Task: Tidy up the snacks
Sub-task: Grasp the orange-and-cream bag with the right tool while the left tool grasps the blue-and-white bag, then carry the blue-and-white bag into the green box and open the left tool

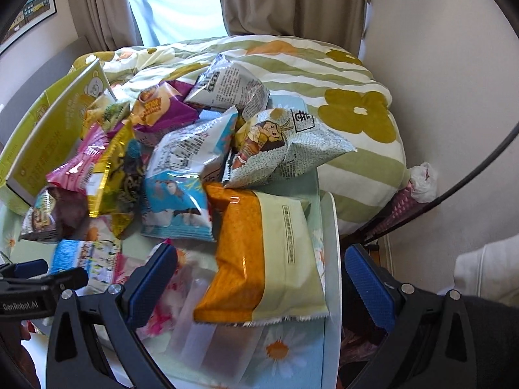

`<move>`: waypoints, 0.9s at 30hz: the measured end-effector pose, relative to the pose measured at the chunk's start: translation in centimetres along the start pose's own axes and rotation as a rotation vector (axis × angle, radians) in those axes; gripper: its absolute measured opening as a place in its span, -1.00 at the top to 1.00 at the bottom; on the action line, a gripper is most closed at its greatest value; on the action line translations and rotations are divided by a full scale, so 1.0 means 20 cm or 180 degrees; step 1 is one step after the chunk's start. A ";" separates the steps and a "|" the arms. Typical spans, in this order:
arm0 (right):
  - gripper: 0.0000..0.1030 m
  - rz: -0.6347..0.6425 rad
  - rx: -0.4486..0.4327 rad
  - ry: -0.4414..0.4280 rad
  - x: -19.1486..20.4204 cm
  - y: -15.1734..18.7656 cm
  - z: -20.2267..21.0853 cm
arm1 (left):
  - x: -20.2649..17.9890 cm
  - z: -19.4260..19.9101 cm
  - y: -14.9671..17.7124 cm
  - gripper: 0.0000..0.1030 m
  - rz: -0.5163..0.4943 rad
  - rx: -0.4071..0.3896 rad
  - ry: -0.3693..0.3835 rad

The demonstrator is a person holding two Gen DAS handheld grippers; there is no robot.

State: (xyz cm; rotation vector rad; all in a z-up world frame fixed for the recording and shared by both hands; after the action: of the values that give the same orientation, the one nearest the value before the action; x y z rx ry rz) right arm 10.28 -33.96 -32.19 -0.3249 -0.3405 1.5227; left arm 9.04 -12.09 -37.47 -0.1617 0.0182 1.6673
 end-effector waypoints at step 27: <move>-0.17 0.0081 0.0253 -0.0175 -0.05 -0.03 -0.28 | 0.07 0.01 0.08 -0.52 -0.0072 -0.0068 0.0197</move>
State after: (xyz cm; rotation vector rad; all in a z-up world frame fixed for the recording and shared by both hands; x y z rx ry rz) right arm 13.05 -34.93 -37.04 -0.2256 -0.3193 1.5679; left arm 7.38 -10.82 -37.49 -0.2289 0.0453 1.6400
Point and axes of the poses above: each gripper's, at about its wrist camera, not at the fingertips, and z roughly against the way its jaws point, x to its left, y to its underside, the point moved 6 cm from there along -z, roughly the way its jaws point, and after that the axes turned 6 degrees about x, right-handed, at the moved point
